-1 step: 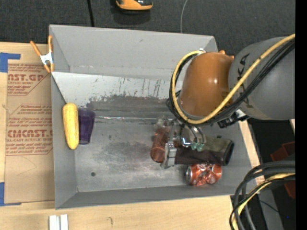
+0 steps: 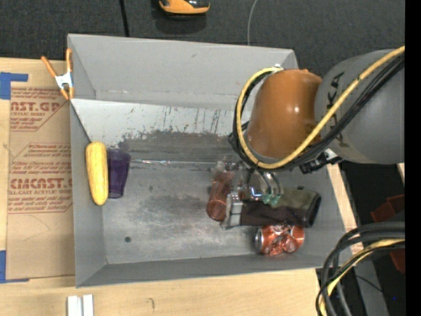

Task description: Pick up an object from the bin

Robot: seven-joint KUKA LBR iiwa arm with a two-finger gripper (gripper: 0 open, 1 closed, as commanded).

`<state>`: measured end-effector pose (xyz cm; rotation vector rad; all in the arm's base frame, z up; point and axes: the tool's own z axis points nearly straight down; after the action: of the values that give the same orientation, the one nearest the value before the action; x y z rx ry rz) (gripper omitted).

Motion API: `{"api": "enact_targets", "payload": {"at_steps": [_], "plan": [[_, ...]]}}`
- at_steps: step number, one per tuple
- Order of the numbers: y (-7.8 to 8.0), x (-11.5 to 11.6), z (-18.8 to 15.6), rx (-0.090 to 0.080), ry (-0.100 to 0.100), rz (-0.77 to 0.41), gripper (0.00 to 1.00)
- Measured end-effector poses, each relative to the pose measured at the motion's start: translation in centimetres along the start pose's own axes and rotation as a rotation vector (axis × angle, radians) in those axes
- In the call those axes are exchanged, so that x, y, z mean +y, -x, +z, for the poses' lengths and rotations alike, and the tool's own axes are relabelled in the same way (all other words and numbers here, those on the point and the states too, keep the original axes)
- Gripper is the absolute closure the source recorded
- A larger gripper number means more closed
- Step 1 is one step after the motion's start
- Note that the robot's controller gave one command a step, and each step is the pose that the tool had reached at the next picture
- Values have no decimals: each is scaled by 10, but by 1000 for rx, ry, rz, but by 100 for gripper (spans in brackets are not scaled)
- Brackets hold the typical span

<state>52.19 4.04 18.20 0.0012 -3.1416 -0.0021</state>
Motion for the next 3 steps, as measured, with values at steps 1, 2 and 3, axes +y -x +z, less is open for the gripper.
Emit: {"api": "enact_targets", "payload": {"at_steps": [1,2,3], "plan": [[10,-42,102,-2,2,-46,100],[10,-42,102,-2,2,-46,100],[1,-39,73,2,0,-39,100]]}}
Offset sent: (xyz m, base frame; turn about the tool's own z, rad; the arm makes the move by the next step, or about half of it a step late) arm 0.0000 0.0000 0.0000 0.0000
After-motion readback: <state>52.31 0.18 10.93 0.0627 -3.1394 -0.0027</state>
